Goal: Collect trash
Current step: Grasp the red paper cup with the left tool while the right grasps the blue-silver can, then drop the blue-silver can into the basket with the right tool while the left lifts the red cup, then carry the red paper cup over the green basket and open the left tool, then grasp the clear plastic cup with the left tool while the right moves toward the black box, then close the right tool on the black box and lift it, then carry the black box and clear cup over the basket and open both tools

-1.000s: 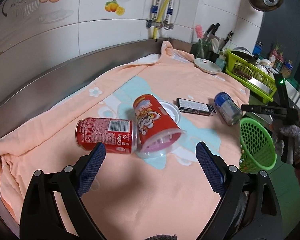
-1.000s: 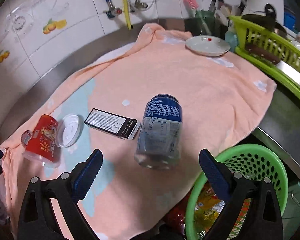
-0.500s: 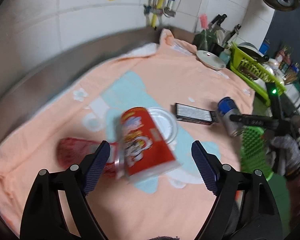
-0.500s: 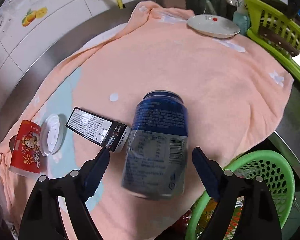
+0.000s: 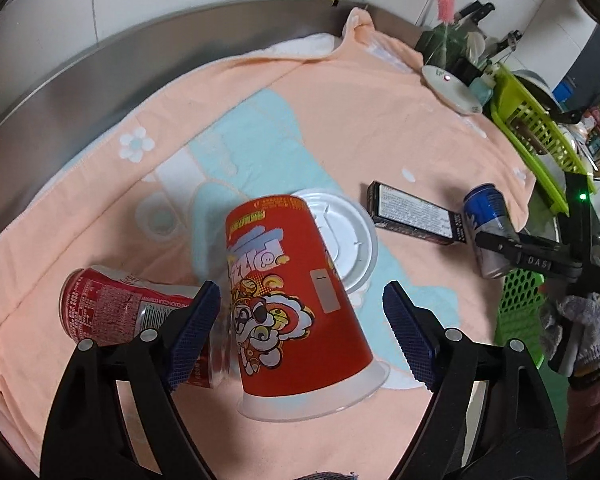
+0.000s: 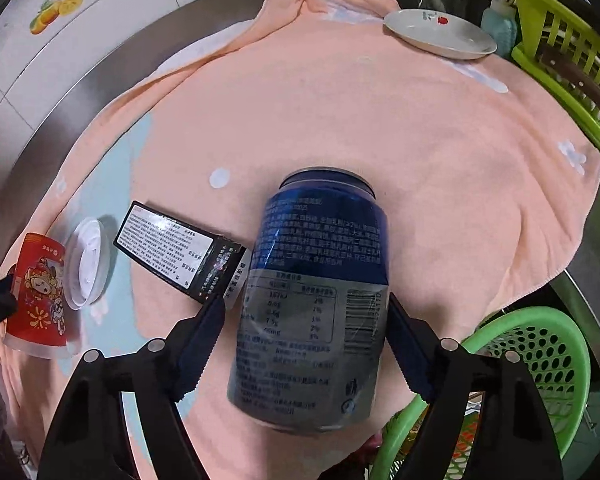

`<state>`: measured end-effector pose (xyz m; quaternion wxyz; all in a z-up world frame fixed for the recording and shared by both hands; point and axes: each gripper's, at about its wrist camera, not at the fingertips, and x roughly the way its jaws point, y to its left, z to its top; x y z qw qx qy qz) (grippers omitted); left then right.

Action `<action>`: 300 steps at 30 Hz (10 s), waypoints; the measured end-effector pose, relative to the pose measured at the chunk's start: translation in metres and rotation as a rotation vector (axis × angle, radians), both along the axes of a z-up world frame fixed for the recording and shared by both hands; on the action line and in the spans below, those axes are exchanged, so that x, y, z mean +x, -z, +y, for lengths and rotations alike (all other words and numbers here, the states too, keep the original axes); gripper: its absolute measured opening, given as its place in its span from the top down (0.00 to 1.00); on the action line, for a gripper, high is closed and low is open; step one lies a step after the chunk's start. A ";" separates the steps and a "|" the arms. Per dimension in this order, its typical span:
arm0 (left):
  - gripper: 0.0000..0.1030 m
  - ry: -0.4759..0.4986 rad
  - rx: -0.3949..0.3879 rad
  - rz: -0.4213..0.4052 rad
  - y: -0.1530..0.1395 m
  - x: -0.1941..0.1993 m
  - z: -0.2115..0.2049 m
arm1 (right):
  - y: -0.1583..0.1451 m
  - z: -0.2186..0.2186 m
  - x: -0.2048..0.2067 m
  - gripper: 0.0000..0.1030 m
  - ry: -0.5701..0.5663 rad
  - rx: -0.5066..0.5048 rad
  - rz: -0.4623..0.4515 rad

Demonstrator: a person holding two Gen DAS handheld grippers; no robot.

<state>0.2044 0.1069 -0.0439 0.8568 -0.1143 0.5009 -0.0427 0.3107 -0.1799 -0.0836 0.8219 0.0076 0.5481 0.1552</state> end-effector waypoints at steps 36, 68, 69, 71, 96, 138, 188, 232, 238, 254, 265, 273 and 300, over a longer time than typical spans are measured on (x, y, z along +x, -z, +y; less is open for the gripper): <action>0.36 0.080 0.071 -0.008 0.002 -0.009 -0.027 | 0.015 -0.169 -0.095 0.37 0.197 -0.040 -0.036; 0.36 0.352 -0.084 -0.175 -0.056 -0.036 -0.152 | 0.116 -0.241 -0.121 0.29 0.443 0.002 0.210; 0.36 0.356 -0.086 -0.174 -0.055 -0.036 -0.153 | 0.114 -0.241 -0.122 0.29 0.446 0.002 0.200; 0.36 0.357 -0.085 -0.175 -0.056 -0.035 -0.153 | 0.109 -0.234 -0.123 0.29 0.428 -0.028 0.184; 0.36 0.636 -0.092 -0.076 -0.001 -0.018 -0.336 | -0.029 -0.270 -0.198 0.20 0.405 -0.085 -0.164; 0.29 0.653 -0.011 0.116 0.119 -0.005 -0.430 | 0.002 -0.303 -0.232 0.20 0.449 0.026 -0.154; 0.24 0.449 0.084 -0.144 0.035 -0.115 -0.133 | -0.035 -0.020 -0.124 0.18 -0.226 -0.023 -0.236; 0.43 0.365 0.017 -0.182 0.024 -0.116 -0.076 | 0.022 0.126 0.005 0.24 -0.593 -0.189 -0.195; 0.43 0.362 0.016 -0.181 0.025 -0.115 -0.077 | 0.021 0.124 -0.001 0.43 -0.607 -0.161 -0.177; 0.43 0.376 0.020 -0.213 0.014 -0.121 -0.087 | 0.014 0.085 -0.054 0.53 -0.493 -0.079 -0.142; 0.43 0.380 0.015 -0.227 0.008 -0.132 -0.088 | 0.019 0.095 -0.057 0.49 -0.499 -0.093 -0.126; 0.43 0.365 0.020 -0.215 0.010 -0.129 -0.084 | 0.017 0.094 -0.057 0.53 -0.483 -0.070 -0.147; 0.43 0.615 -0.027 -0.256 -0.010 -0.081 -0.228 | 0.049 -0.227 -0.136 0.53 0.181 -0.079 -0.038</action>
